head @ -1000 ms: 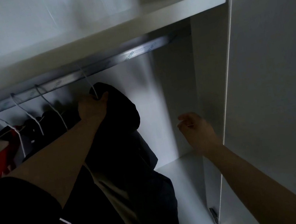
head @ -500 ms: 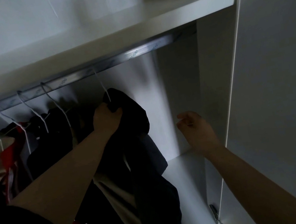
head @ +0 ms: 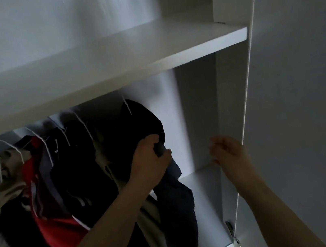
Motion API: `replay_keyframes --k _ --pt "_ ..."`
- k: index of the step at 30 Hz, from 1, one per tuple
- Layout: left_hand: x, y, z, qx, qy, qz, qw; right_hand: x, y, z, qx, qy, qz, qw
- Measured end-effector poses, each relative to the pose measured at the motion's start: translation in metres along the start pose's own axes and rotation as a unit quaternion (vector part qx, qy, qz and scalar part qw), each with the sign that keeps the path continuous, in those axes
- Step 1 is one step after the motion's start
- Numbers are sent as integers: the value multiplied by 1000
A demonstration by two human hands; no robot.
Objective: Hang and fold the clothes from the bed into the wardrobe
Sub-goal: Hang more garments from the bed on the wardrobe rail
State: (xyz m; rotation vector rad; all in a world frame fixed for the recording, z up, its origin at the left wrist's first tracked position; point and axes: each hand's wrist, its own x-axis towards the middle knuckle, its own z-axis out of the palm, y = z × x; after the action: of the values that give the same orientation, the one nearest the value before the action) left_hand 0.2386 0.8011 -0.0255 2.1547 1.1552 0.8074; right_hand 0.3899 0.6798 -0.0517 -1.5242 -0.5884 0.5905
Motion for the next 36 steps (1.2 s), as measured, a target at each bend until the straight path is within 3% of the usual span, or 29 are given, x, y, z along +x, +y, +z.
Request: replay_keyframes --k 11,16,25,36 --pt "-115 12 -38 -190 -27 -53 980 -125 -29 2 12 40 9 999" --pt "-163 20 -49 -240 -74 -44 967 -195 -33 -20 17 70 26 997" --pt "-228 97 -29 -308 -202 37 929 -279 -54 -103 -8 199 11 980" --pt "-335 203 34 -332 -295 93 891 -377 -70 -247 -27 309 -5 951"
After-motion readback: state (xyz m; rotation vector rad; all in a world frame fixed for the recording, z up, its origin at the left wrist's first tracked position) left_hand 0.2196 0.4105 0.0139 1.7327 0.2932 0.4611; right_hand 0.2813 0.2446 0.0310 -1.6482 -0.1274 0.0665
